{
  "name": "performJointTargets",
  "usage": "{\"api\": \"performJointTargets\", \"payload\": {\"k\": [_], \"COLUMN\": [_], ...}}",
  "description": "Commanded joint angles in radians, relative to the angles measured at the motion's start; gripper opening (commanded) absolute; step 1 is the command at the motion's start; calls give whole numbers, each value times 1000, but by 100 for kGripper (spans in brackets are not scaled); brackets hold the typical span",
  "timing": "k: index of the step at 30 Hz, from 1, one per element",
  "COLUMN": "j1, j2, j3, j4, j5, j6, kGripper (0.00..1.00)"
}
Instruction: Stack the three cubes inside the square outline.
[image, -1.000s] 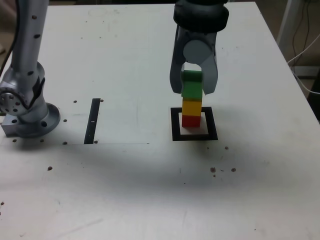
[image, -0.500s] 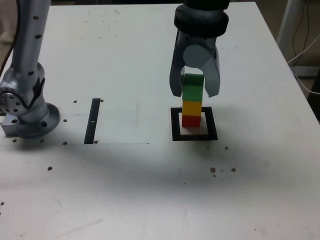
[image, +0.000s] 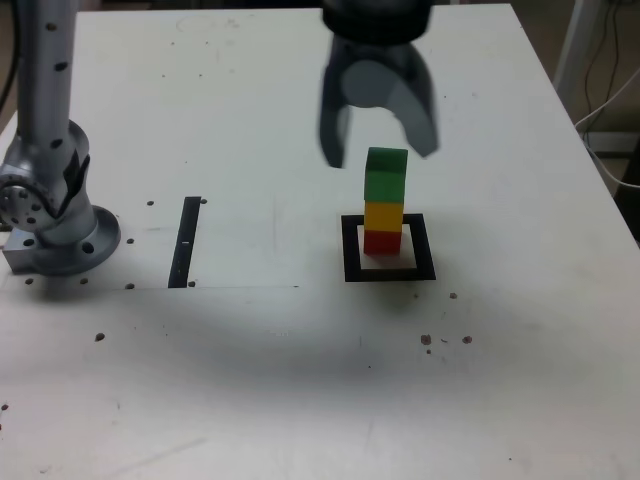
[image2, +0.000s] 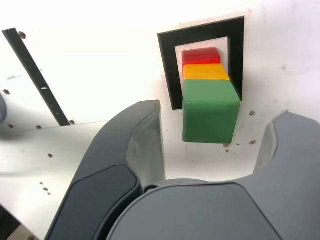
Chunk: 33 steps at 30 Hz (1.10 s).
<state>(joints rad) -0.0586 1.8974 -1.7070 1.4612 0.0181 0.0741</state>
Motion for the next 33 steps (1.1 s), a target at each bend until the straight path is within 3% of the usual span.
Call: {"api": "performJointTargets", "payload": {"k": [1,12,33], "j1": [2,13,66], "j2": [-50,-249,-416], "j3": [30,273,889], "j4": [5,-32,-358], "j5": [11,38,5], "j6": [-5,-29,-39], "kGripper": [100,100,100]}}
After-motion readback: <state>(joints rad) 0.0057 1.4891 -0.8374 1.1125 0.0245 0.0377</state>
